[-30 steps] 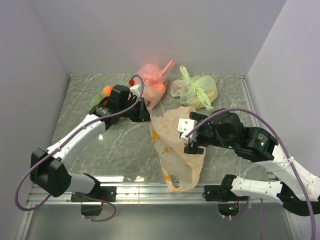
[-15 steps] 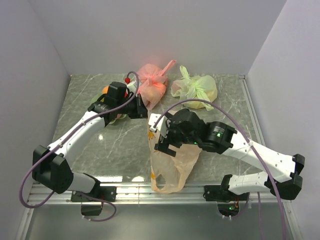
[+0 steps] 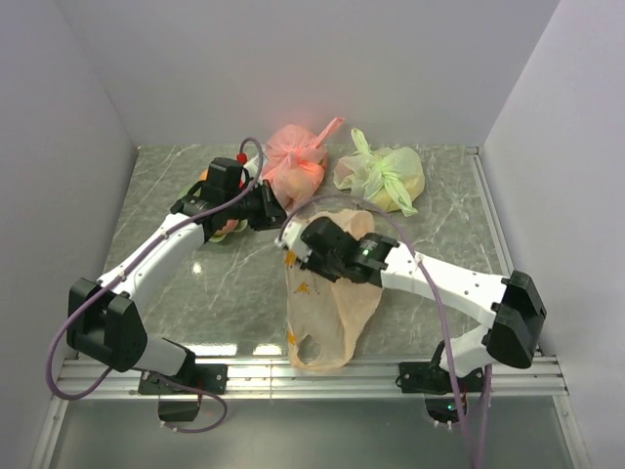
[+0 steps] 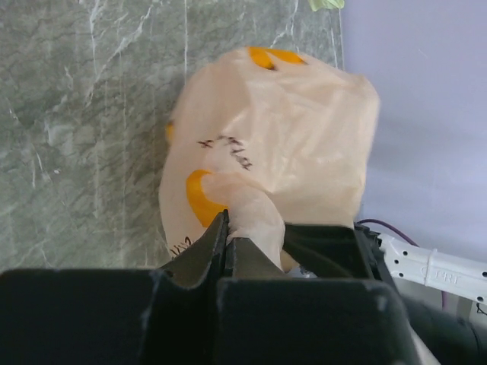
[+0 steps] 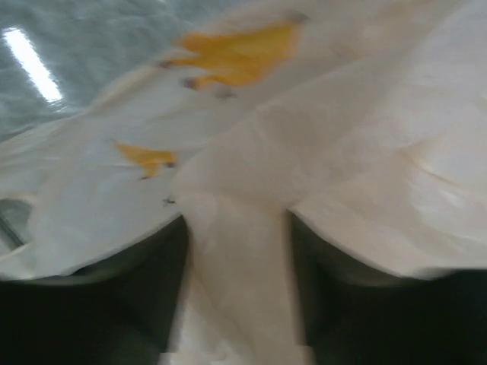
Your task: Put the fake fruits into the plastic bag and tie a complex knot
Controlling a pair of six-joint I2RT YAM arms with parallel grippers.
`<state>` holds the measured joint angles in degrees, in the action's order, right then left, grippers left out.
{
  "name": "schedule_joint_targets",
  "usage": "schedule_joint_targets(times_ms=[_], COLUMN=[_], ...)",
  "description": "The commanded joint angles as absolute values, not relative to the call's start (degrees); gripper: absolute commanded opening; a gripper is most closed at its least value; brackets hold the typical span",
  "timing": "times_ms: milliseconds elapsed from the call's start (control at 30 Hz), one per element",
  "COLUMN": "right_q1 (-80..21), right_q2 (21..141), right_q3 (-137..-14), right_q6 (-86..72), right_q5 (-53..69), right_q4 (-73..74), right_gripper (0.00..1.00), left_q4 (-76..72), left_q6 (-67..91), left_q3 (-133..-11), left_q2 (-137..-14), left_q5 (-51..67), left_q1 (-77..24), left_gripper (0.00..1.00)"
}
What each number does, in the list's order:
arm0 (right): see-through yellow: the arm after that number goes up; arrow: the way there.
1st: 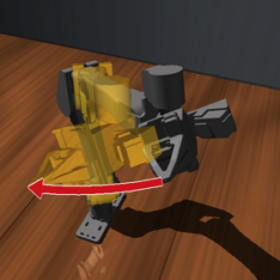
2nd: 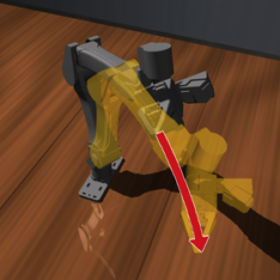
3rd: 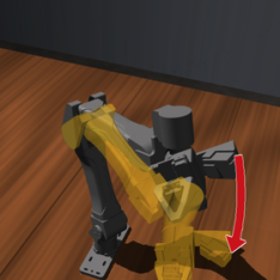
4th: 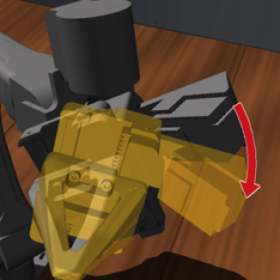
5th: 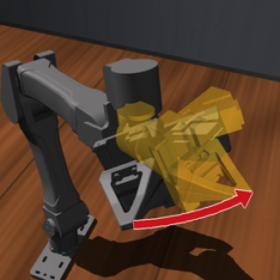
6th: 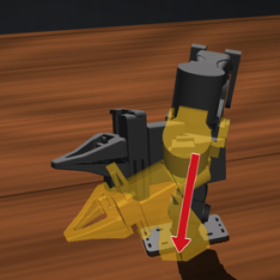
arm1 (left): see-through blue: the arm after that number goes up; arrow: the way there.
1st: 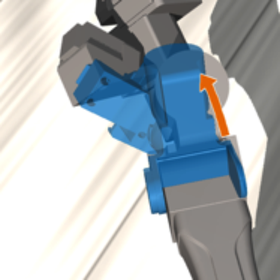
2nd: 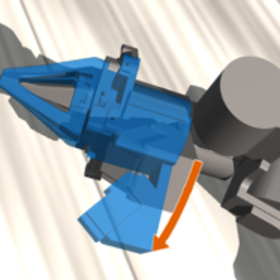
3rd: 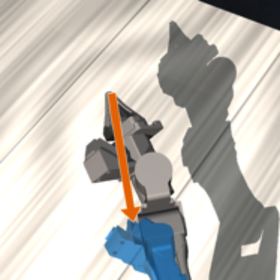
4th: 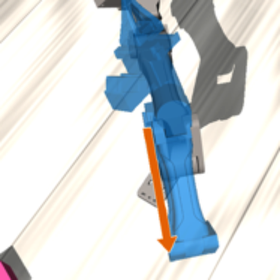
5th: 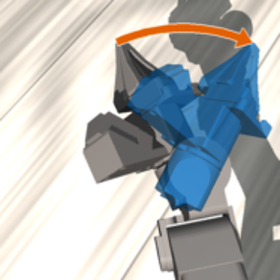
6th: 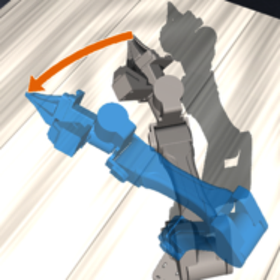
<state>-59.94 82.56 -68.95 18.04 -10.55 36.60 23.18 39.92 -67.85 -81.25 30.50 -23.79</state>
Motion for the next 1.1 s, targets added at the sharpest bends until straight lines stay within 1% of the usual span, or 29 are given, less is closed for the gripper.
schedule_joint_targets(times_ms=[0, 33, 100, 133, 167, 200, 267, 300, 333, 367, 400, 433, 467, 533, 567, 633, 667, 733, 767, 833, 867, 900, 933, 967, 1000, 1033, 1067], right_q1=[-52.51, -51.17, -47.83, -44.51, -43.17, -41.94, -38.77, -37.8, -37.1, -36.57, -36.04, -35.34, -32.98, -30.86, -29.98, -29.27, -29.01, -28.65, -28.74, -27.43, -26.9, -26.2, -24.1, -23.21, -21.99, -20.41, -19.61], right_q2=[82.44, 82.53, 81.74, 80.96, 78.86, 77.71, 74.38, 73.66, 73.57, 74.61, 75.23, 75.76, 75.67, 73.67, 72.96, 71.99, 71.46, 69.71, 69.18, 67.6, 67.41, 67.15, 67.41, 67.67, 67.85, 68.2, 68.55], right_q3=[-72.06, -73.46, -78.29, -79.7, -81.37, -81.73, -80.87, -80.25, -79.98, -80.42, -80.51, -79.99, -77.11, -73.14, -69.82, -68.38, -66.2, -63.12, -59.89, -56.62, -53.64, -52.05, -50.38, -47.06, -46.33, -45.97, -45.27], right_q6=[15.3, 13.99, 11.96, 9.86, 8.19, 6.61, 0.57, -2.17, -4.37, -8.92, -11.14, -16.03, -19.04, -27.45, -29.68, -32.59, -34.43, -40.65, -42.78, -48.48, -50.17, -52.1, -58.12, -61.58, -63.44, -65.89, -67.57], right_q5=[-11.36, -9.34, 1.97, 7.94, 16.26, 21.65, 28.45, 35.7, 38.03, 39.19, 40.33, 43.74, 45.77, 51.29, 52.63, 56.23, 58.16, 60.2, 62.38, 63.72, 64.16, 64.16, 64.25, 64.34, 64.51, 65.03, 66.0], right_q4=[36.46, 37.87, 41.91, 42.97, 43.07, 42.63, 39.05, 37.72, 36.92, 37.0, 37.0, 36.65, 32.73, 26.4, 20.89, 18.81, 14.98, 10.04, 4.28, -0.77, -6.71, -9.64, -13.24, -21.45, -23.01, -24.59, -27.83], right_gripper=[0.16, 0.01, 0.0, 0.0, 0.0, 0.0, 0.0, 0.0, 0.0, 0.0, 0.0, 0.0, 0.0, 0.0, 0.0, 0.0, 0.0, 0.0, 0.0, 0.0, 0.0, 0.0, 0.0, 0.0, 0.0, 0.0, 0.0], left_q4=[20.83, 20.31, 19.34, 19.25, 18.64, 18.37, 18.98, 19.33, 19.94, 20.65, 20.83, 20.92, 21.35, 22.49, 24.24, 25.31, 25.92, 25.14, 24.88, 24.61, 25.13, 25.14, 24.18, 23.13, 22.42, 21.54, 21.88], left_q6=[40.87, 40.96, 40.0, 37.9, 36.84, 35.7, 30.95, 29.55, 27.53, 26.81, 26.2, 25.15, 24.79, 22.95, 22.24, 21.1, 20.66, 19.78, 19.51, 18.9, 19.07, 19.25, 19.42, 19.6, 20.3, 20.13, 19.6], left_q3=[-68.03, -66.81, -65.83, -65.48, -65.04, -64.6, -63.55, -62.94, -61.62, -60.92, -60.13, -58.46, -57.4, -54.69, -54.06, -52.47, -52.21, -50.37, -49.84, -48.7, -48.52, -48.25, -47.73, -46.94, -45.72, -45.62, -45.79], left_q2=[-78.49, -77.62, -76.73, -75.6, -74.8, -74.01, -71.29, -70.15, -68.22, -67.16, -66.1, -64.27, -63.2, -61.18, -60.91, -60.56, -60.73, -60.99, -61.34, -63.1, -63.89, -65.29, -65.48, -65.39, -66.09, -66.79, -67.67], left_q5=[32.78, 33.83, 34.63, 34.72, 35.33, 35.85, 36.21, 36.04, 36.04, 36.47, 36.74, 37.09, 37.09, 34.29, 32.62, 27.44, 25.77, 23.91, 23.56, 25.39, 26.62, 28.37, 31.69, 33.47, 34.62, 38.46, 40.58], left_q1=[-23.12, -22.16, -21.01, -20.05, -19.6, -19.25, -18.81, -18.81, -18.81, -18.81, -18.81, -18.9, -18.98, -19.07, -19.07, -18.99, -18.98, -18.98, -18.98, -18.98, -18.98, -18.98, -18.98, -18.98, -18.9, -18.81, -18.55], left_gripper=[0.0, 0.0, 0.0, 0.06, 0.13, 0.2, 0.4, 0.51, 0.6, 0.71, 0.77, 0.87, 0.99, 0.99, 0.99, 0.99, 0.99, 0.99, 0.99, 0.99, 0.99, 0.99, 0.98, 0.97, 0.94, 0.79, 0.67])
